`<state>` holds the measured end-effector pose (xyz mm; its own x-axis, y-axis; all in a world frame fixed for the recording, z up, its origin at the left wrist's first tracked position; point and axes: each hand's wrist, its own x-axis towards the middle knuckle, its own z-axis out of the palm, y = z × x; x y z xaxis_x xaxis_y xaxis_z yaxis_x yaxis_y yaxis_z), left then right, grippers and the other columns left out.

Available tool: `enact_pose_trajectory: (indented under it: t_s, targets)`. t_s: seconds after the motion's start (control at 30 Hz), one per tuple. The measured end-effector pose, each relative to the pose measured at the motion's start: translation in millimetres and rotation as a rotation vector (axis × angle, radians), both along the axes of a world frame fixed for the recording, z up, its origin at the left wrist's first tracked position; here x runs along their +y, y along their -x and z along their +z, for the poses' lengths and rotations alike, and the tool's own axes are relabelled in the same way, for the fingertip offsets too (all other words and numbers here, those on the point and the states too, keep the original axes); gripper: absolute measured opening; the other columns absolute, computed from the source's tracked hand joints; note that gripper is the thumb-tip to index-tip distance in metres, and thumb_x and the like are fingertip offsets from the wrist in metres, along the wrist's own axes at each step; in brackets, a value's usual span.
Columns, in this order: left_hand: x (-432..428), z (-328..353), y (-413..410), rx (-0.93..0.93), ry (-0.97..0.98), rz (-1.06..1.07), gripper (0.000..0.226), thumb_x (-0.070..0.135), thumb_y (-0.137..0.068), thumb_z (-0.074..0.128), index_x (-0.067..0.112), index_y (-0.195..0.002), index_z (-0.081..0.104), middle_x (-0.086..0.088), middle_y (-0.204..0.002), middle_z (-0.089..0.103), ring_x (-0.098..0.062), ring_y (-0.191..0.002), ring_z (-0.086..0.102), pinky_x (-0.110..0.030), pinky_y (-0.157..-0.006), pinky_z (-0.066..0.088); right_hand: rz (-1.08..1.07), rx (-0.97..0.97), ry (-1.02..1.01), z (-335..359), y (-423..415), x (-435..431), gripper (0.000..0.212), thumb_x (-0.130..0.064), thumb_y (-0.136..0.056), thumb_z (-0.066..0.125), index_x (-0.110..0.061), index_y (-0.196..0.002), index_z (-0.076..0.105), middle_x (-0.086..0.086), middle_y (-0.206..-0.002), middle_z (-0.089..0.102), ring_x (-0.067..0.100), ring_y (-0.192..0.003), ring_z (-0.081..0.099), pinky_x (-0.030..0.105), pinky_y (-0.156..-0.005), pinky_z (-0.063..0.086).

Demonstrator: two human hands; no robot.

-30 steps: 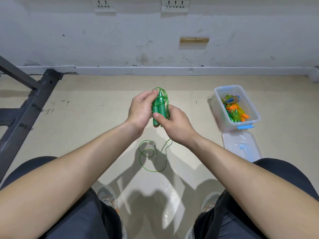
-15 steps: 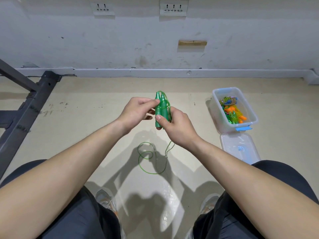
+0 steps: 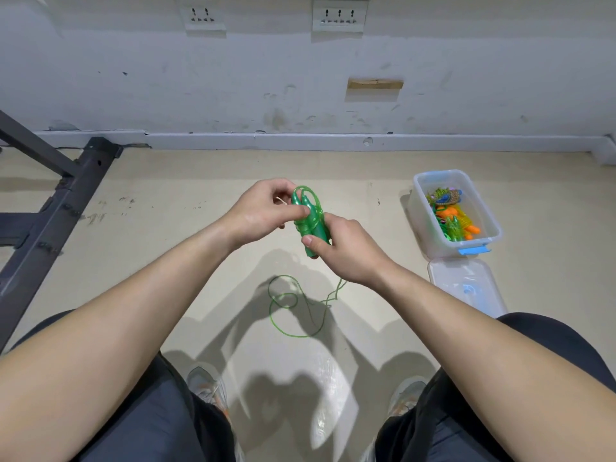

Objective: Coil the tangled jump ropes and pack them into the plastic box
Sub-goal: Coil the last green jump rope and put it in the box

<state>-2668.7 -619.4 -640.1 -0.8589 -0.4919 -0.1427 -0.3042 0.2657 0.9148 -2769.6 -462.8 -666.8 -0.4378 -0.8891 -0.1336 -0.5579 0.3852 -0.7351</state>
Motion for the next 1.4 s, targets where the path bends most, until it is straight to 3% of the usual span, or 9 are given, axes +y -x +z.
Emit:
enact_pose_trajectory:
  t_s: [0.1, 0.3, 0.5, 0.57, 0.63, 0.73, 1.0, 1.17, 1.4]
  targets:
    - [-4.8, -3.3, -2.1, -0.063, 0.078, -0.031, 0.038, 0.055, -0.081, 0.074, 0.019, -0.076, 0.063, 0.012, -0.060, 0.054, -0.009, -0.054, 0.049, -0.025, -0.057, 0.042, 0.036, 0.010, -0.055, -0.9, -3.5, 0.1, 0.021, -0.037, -0.098, 0.056, -0.017, -0.098, 0.058, -0.003, -0.090, 0.071, 0.017, -0.084, 0.064, 0.036, -0.076, 0.052]
    - [5.3, -18.4, -1.2, -0.055, 0.229, 0.022, 0.044, 0.051, -0.092, 0.067, 0.014, -0.070, 0.056, 0.005, -0.059, 0.048, -0.010, -0.053, 0.041, -0.030, -0.054, 0.034, 0.052, -0.112, -0.031, 4.1, -10.6, 1.7, 0.016, -0.035, -0.098, 0.059, -0.020, -0.093, 0.060, -0.009, -0.083, 0.071, -0.006, -0.067, 0.061, 0.013, -0.058, 0.039]
    - [12.8, -16.7, -1.4, -0.016, 0.093, 0.062, 0.053, 0.047, -0.095, 0.064, -0.001, -0.078, 0.051, -0.008, -0.059, 0.047, -0.020, -0.048, 0.041, -0.029, -0.047, 0.031, 0.032, -0.317, 0.086, 11.2, 1.2, 3.3, 0.007, -0.026, -0.087, 0.075, -0.024, -0.090, 0.069, -0.017, -0.072, 0.062, 0.002, -0.064, 0.055, 0.019, -0.062, 0.041]
    - [21.7, -18.7, -0.2, 0.001, 0.090, 0.113, 0.054, 0.047, -0.096, 0.062, -0.003, -0.081, 0.051, -0.005, -0.057, 0.047, -0.019, -0.046, 0.041, -0.029, -0.046, 0.032, 0.037, -0.461, 0.107, 12.2, 3.8, 5.2, 0.007, -0.017, -0.086, 0.074, -0.017, -0.086, 0.068, -0.004, -0.072, 0.063, 0.009, -0.062, 0.055, 0.020, -0.059, 0.041]
    - [31.2, -23.0, 0.1, 0.012, 0.170, 0.153, 0.049, 0.047, -0.098, 0.060, 0.003, -0.078, 0.052, 0.000, -0.058, 0.048, -0.014, -0.049, 0.041, -0.030, -0.049, 0.034, 0.046, -0.517, 0.082, 13.0, 6.0, 7.2, 0.011, -0.020, -0.083, 0.071, -0.013, -0.082, 0.064, 0.003, -0.068, 0.054, 0.011, -0.055, 0.045, 0.022, -0.050, 0.033]
    - [43.3, -25.9, -1.3, -0.020, 0.350, 0.156, 0.041, 0.047, -0.101, 0.051, 0.015, -0.075, 0.050, 0.004, -0.065, 0.051, -0.014, -0.059, 0.045, -0.027, -0.055, 0.034, 0.058, -0.513, 0.035, 12.8, 9.8, 8.5, 0.019, -0.018, -0.088, 0.066, -0.015, -0.073, 0.055, -0.006, -0.058, 0.040, 0.008, -0.050, 0.034, 0.025, -0.048, 0.025]
    - [56.2, -25.6, -5.3, -0.123, 0.554, 0.116, 0.039, 0.045, -0.107, 0.027, 0.018, -0.081, 0.039, -0.002, -0.067, 0.051, -0.035, -0.074, 0.051, -0.044, -0.069, 0.041, 0.021, -0.417, -0.001, 15.6, 7.9, 10.8, 0.030, -0.016, -0.091, 0.063, -0.013, -0.064, 0.051, -0.013, -0.051, 0.038, 0.006, -0.049, 0.032, 0.017, -0.048, 0.026]
    - [46.2, -23.7, -5.3, -0.116, 0.470, 0.042, 0.039, 0.045, -0.107, 0.032, 0.015, -0.085, 0.044, -0.001, -0.071, 0.056, -0.028, -0.072, 0.053, -0.042, -0.068, 0.041, -0.041, -0.447, 0.016, 17.2, 4.3, 10.8, 0.023, -0.021, -0.092, 0.059, -0.013, -0.072, 0.065, -0.009, -0.062, 0.064, 0.006, -0.055, 0.047, 0.023, -0.057, 0.035]
    - [31.9, -24.2, -7.7, -0.087, 0.209, 0.002, 0.038, 0.044, -0.100, 0.056, 0.012, -0.080, 0.055, 0.002, -0.059, 0.061, -0.013, -0.053, 0.053, -0.029, -0.056, 0.043, 0.044, -0.417, -0.056, 17.4, 15.9, 12.4, 0.021, -0.021, -0.095, 0.058, -0.007, -0.080, 0.063, -0.016, -0.048, 0.037, 0.003, -0.043, 0.034, 0.018, -0.047, 0.027]
